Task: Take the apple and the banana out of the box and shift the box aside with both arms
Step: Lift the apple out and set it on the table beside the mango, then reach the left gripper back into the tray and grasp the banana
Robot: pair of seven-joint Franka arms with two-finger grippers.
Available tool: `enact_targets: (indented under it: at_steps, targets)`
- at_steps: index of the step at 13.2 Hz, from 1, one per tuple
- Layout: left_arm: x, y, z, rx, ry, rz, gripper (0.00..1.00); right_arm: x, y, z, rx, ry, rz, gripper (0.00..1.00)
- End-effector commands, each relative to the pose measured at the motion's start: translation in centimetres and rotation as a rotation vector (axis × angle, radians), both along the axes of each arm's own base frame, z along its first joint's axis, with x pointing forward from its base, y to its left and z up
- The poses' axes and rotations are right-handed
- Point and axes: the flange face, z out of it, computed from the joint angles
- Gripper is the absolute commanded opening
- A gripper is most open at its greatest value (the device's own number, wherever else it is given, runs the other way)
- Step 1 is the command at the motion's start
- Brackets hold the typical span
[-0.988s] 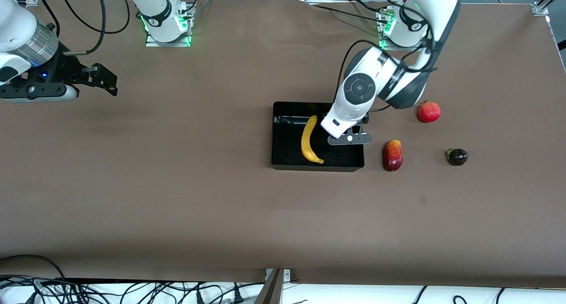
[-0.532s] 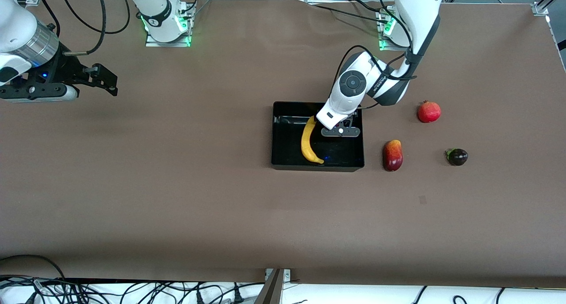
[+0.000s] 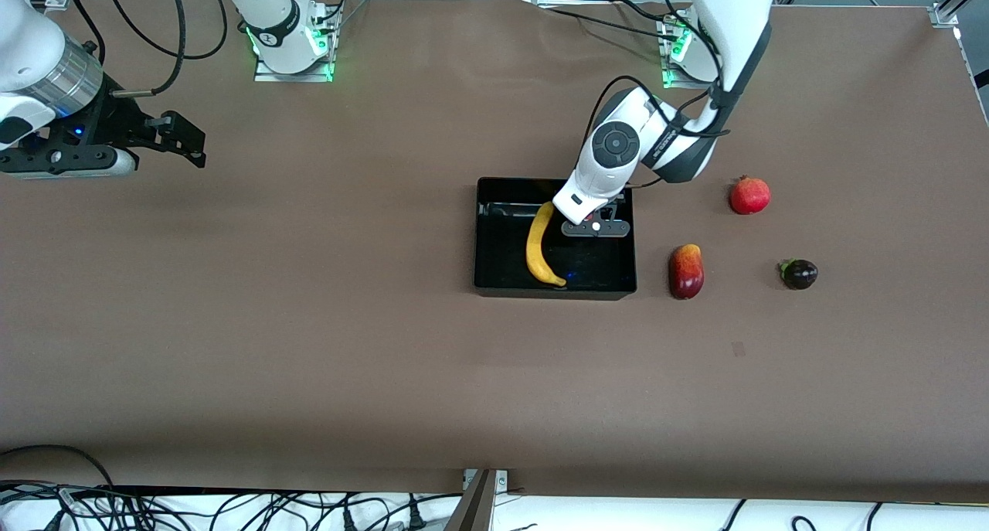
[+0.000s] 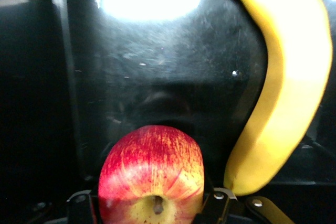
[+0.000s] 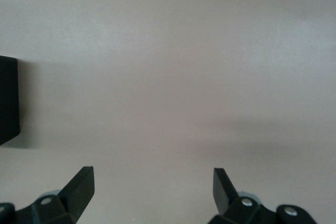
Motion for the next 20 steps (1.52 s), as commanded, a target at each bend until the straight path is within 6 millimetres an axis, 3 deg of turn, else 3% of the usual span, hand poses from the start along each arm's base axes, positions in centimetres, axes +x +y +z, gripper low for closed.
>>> enact_targets:
  at_steps: [1,3,5,7,10,12,13,14,15,16,18,20]
  targets:
    - [2.5,2.1,8.5,0.039,0.058,-0.022,0.07,0.2,0.3,0.5,0.003,-0.006,0.005,1.0]
    - [4.0,6.6,10.6,0.046,0.119,-0.126,0.1,0.2,0.2,0.5,0.001,-0.006,0.005,1.0]
    - [4.1,12.2,8.5,0.054,0.237,-0.221,0.16,0.3,0.2,0.5,0.003,-0.008,0.005,1.0]
    - [2.7,15.6,4.9,0.041,0.32,-0.289,0.15,0.3,0.2,0.6,0.005,-0.01,0.002,1.0]
    - [0.1,16.9,-0.7,0.036,0.314,-0.295,0.1,0.4,0.3,0.6,0.005,-0.021,0.002,1.0]
    - [-0.7,17.4,-4.1,0.058,0.242,-0.344,0.12,0.4,0.0,0.6,0.005,-0.018,-0.001,1.0]
    - [-0.9,17.4,-5.2,0.05,0.22,-0.346,0.15,0.5,-0.1,0.3,0.004,-0.011,-0.004,1.0]
    - [-0.9,17.5,-5.3,0.049,0.212,-0.343,0.35,0.6,-0.1,0.3,0.004,-0.012,-0.004,1.0]
    - [-0.8,17.5,-5.0,0.049,0.209,-0.341,0.8,0.5,0.1,0.4,0.005,-0.017,-0.001,1.0]
    - [-0.5,17.4,-4.1,0.052,0.2,-0.336,1.0,0.5,0.3,0.5,0.005,-0.017,0.002,1.0]
    - [1.7,16.2,0.9,0.061,0.19,-0.284,1.0,0.4,0.5,0.6,0.007,-0.019,0.003,1.0]
    - [5.1,12.4,7.5,0.081,0.179,-0.181,1.0,0.5,0.3,0.5,0.006,-0.018,0.0,1.0]
